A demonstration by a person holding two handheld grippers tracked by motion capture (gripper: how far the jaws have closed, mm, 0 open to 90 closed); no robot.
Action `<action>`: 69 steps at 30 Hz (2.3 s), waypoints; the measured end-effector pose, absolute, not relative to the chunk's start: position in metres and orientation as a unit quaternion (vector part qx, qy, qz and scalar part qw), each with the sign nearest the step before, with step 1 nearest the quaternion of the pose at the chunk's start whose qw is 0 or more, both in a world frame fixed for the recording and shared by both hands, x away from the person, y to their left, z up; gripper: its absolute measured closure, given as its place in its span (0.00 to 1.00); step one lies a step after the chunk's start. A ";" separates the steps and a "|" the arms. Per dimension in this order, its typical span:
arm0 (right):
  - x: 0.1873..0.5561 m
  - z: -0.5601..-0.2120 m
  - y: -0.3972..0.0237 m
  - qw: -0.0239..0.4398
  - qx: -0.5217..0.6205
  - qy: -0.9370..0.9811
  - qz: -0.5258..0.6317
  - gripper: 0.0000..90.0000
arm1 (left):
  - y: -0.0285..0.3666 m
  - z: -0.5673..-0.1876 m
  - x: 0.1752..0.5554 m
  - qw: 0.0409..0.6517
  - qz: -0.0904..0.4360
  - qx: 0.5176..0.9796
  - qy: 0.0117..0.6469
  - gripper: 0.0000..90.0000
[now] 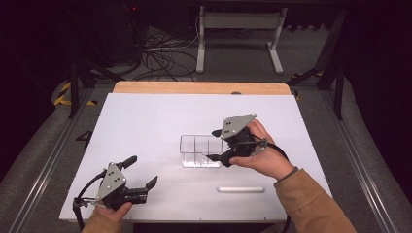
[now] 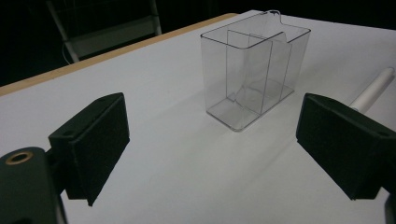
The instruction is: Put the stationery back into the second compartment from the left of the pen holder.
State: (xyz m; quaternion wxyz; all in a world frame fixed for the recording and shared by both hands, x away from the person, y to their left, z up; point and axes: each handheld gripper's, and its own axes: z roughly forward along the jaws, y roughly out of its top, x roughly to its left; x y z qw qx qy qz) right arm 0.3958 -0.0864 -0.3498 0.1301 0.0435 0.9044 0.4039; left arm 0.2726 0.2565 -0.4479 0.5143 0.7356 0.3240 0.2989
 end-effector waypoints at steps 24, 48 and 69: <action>0.359 -0.365 -0.138 0.148 0.078 0.911 0.378 0.23 | 0.256 -0.448 0.272 0.514 0.300 0.736 0.323 0.12; 0.351 -0.409 -0.148 0.092 0.088 0.943 0.307 0.33 | 0.255 -0.449 0.272 0.514 0.297 0.736 0.324 0.12; 0.351 -0.429 -0.144 0.069 0.060 0.968 0.235 0.42 | 0.254 -0.449 0.273 0.513 0.296 0.738 0.324 0.12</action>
